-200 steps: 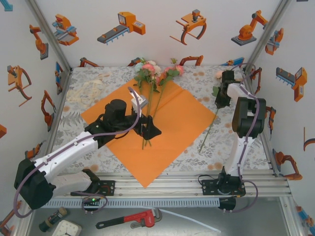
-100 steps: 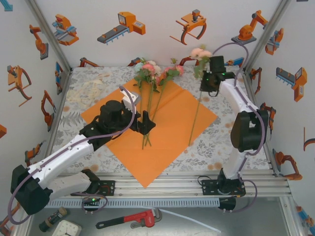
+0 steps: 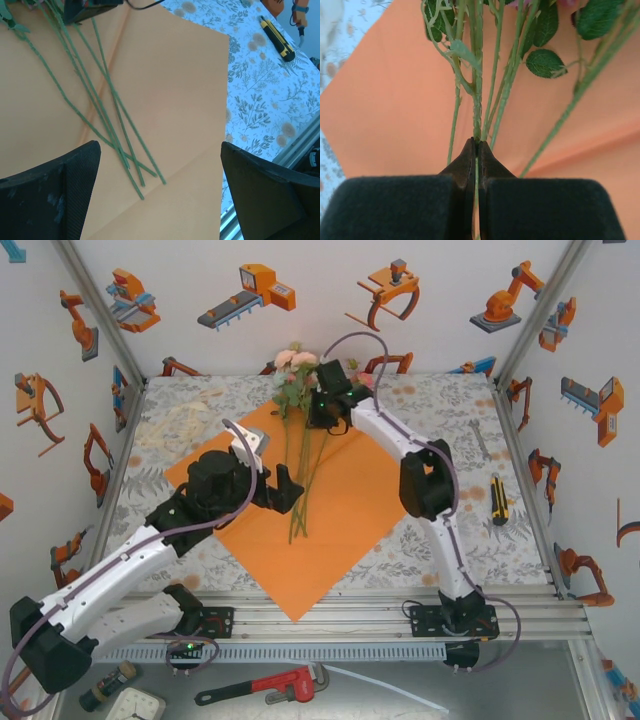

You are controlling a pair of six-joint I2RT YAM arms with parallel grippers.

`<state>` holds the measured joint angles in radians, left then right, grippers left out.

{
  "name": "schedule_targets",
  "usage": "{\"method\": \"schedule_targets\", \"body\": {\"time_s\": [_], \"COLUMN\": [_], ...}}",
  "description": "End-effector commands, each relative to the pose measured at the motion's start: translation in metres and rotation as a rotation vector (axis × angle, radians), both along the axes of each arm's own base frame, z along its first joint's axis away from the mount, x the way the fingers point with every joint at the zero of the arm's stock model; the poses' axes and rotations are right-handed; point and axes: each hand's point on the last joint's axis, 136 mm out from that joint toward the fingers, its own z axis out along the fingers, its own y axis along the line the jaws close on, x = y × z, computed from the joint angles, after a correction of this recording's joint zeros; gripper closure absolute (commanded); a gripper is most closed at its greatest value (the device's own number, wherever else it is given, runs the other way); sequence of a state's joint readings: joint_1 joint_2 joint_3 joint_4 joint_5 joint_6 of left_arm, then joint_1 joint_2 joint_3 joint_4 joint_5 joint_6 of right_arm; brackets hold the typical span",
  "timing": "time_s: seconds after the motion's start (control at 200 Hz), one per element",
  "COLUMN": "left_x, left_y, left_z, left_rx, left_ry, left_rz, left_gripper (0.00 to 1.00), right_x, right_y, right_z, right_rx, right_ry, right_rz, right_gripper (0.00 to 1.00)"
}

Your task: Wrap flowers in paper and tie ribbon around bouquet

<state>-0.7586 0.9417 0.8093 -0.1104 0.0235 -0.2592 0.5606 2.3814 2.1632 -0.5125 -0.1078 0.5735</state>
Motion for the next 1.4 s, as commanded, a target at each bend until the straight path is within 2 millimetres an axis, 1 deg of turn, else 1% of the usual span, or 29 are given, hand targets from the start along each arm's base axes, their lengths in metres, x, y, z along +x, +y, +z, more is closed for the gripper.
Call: {"method": "schedule_targets", "body": {"time_s": [0.0,0.08,0.11,0.17,0.205,0.245,0.375,0.476,0.581,0.676,0.736,0.756,0.761,0.796,0.806,0.836,0.941,0.996,1.021,1.101,1.191,1.292,1.392], "left_x": [-0.001,-0.001,-0.001,-0.001,0.0,0.0,0.004,0.013,0.025,0.041,0.052,0.056,0.057,0.064,0.066,0.072,0.091,0.098,0.101,0.108,0.114,0.119,0.123], "left_y": [0.008,0.009,0.009,0.009,0.008,0.007,0.005,0.015,0.033,0.058,0.076,0.083,0.084,0.097,0.1,0.108,0.131,0.139,0.143,0.153,0.164,0.172,0.172], "left_z": [-0.003,-0.005,-0.005,-0.007,-0.007,-0.007,-0.011,-0.018,-0.029,-0.041,-0.049,-0.053,-0.054,-0.061,-0.063,-0.071,-0.105,-0.121,-0.127,-0.143,-0.158,-0.177,-0.192], "left_rx": [-0.002,0.0,0.0,0.002,0.0,-0.003,0.007,0.031,0.048,0.05,0.062,0.07,0.073,0.082,0.085,0.086,0.086,0.108,0.12,0.152,0.165,0.178,0.171], "left_ry": [0.013,0.013,0.013,0.015,0.015,0.016,0.031,0.064,0.102,0.152,0.185,0.196,0.2,0.22,0.229,0.259,0.4,0.448,0.465,0.492,0.523,0.573,0.614], "left_rz": [0.024,0.028,0.029,0.029,0.03,0.027,0.035,0.113,0.225,0.345,0.419,0.449,0.455,0.506,0.519,0.549,0.636,0.674,0.692,0.737,0.793,0.828,0.827], "left_gripper": [0.03,0.03,0.03,0.03,0.03,0.03,0.03,0.03,0.03,0.03,0.0,0.04,0.05,0.14,0.17,0.26,0.75,0.93,1.0,1.0,1.0,1.0,1.0], "right_x": [0.012,0.011,0.009,0.006,0.005,0.004,0.003,0.001,-0.004,-0.014,-0.024,-0.029,-0.03,-0.037,-0.04,-0.046,-0.062,-0.067,-0.069,-0.071,-0.072,-0.072,-0.073], "right_y": [-0.002,-0.001,-0.002,-0.007,-0.01,-0.013,-0.02,-0.029,-0.041,-0.054,-0.067,-0.072,-0.074,-0.086,-0.089,-0.102,-0.149,-0.172,-0.181,-0.204,-0.227,-0.243,-0.253], "right_z": [-0.012,-0.03,-0.036,-0.042,-0.042,-0.039,-0.017,0.004,0.031,0.053,0.056,0.055,0.052,0.051,0.045,0.041,0.01,-0.008,-0.017,-0.038,-0.059,-0.077,-0.09], "right_rx": [0.002,-0.018,-0.029,-0.058,-0.071,-0.078,-0.085,-0.088,-0.082,-0.076,-0.077,-0.078,-0.081,-0.081,-0.083,-0.079,-0.03,0.008,0.021,0.039,0.011,0.002,-0.033], "right_ry": [0.027,0.055,0.067,0.073,0.07,0.063,0.026,-0.006,-0.04,-0.067,-0.065,-0.063,-0.059,-0.056,-0.046,-0.038,0.009,0.057,0.08,0.122,0.159,0.211,0.239], "right_rz": [-0.053,-0.047,-0.044,-0.041,-0.042,-0.04,-0.036,-0.041,-0.043,-0.043,-0.057,-0.066,-0.068,-0.095,-0.104,-0.142,-0.277,-0.333,-0.355,-0.401,-0.447,-0.489,-0.517], "right_gripper": [1.0,1.0,0.96,0.87,0.81,0.77,0.67,0.6,0.56,0.56,0.56,0.56,0.57,0.6,0.62,0.66,0.88,1.0,1.0,1.0,1.0,1.0,1.0]}}
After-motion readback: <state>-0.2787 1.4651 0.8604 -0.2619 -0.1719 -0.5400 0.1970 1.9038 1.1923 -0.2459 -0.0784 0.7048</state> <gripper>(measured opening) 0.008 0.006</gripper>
